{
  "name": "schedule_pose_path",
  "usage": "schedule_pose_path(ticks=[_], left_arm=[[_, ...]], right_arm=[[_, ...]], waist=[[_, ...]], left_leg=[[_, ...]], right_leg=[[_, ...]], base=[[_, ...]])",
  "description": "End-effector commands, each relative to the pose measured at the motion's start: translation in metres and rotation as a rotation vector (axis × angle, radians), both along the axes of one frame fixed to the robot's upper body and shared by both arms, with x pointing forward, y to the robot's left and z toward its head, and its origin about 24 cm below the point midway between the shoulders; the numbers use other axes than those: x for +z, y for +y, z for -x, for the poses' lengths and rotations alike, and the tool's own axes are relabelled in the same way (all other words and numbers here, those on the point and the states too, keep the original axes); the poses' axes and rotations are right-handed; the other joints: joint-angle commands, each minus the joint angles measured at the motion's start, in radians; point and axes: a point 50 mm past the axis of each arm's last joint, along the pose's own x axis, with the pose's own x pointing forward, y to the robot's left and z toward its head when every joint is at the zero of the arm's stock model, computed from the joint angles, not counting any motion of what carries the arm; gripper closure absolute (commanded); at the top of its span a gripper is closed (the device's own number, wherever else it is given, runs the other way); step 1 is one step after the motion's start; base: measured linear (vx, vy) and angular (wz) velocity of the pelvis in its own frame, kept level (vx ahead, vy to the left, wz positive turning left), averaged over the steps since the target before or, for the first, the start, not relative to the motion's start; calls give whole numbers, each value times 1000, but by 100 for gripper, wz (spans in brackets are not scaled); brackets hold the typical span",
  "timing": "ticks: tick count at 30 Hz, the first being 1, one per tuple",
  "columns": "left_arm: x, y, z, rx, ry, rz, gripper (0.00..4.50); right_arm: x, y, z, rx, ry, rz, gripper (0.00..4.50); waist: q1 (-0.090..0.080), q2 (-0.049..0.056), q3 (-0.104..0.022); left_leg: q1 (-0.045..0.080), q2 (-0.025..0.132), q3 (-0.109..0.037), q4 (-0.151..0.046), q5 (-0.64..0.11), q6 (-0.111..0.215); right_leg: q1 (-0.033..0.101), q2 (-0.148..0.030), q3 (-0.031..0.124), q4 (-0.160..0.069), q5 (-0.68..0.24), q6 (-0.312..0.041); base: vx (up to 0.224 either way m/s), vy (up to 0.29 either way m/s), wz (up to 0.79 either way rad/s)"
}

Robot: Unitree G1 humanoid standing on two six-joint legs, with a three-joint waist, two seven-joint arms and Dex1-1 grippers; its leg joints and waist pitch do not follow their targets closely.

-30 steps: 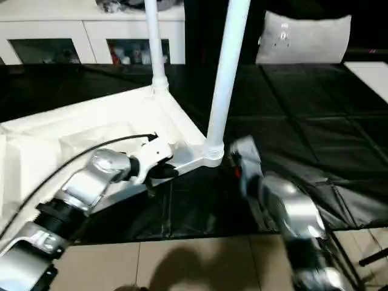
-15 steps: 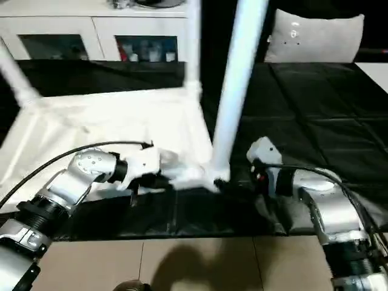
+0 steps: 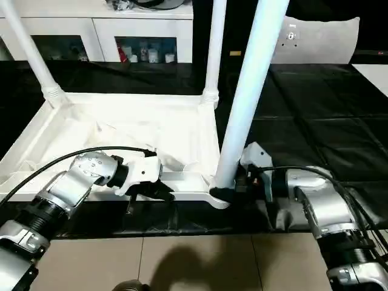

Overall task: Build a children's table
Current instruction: Rotate leg to tighten

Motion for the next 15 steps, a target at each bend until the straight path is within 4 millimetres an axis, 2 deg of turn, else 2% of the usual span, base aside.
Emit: schedule_pose_path(ticks=[1,3,10,12,13,15], left_arm=[[4,-6,3,-54,-20,19,450],[4,-6,3,-54,-18,19,450],[3,-8,5,-25,38,57,450],[3,-8,5,-13,44,61,450],[3,-9,6,3,51,68,450],[3,-16,5,94,78,100,450]], right_arm=[[1,1,0,33,19,1,148],[0,1,1,33,29,-2,173],[-6,8,5,-30,126,-110,188],[-6,9,6,-37,131,-111,192],[-8,12,5,-63,139,-103,192],[-16,23,-5,-229,134,-72,196]], waist=[[-3,-21,-68],[-1,-22,-68],[-1,-24,-67],[-2,-24,-67],[-1,-19,-66],[-10,-21,-60]], left_leg=[[14,42,1,-53,-26,130],[15,43,2,-53,-26,135],[14,41,5,-52,-35,130],[14,43,5,-54,-45,120],[15,42,5,-54,-52,115],[16,42,6,-61,-74,87]], right_leg=[[44,-57,42,-53,135,-285],[43,-58,43,-53,130,-287],[42,-56,45,-52,108,-286],[39,-56,46,-54,87,-283],[38,-56,46,-55,78,-282],[33,-54,48,-58,32,-276]], base=[[0,0,0],[0,0,0],[0,0,0],[0,0,0],[0,0,0],[0,0,0]])
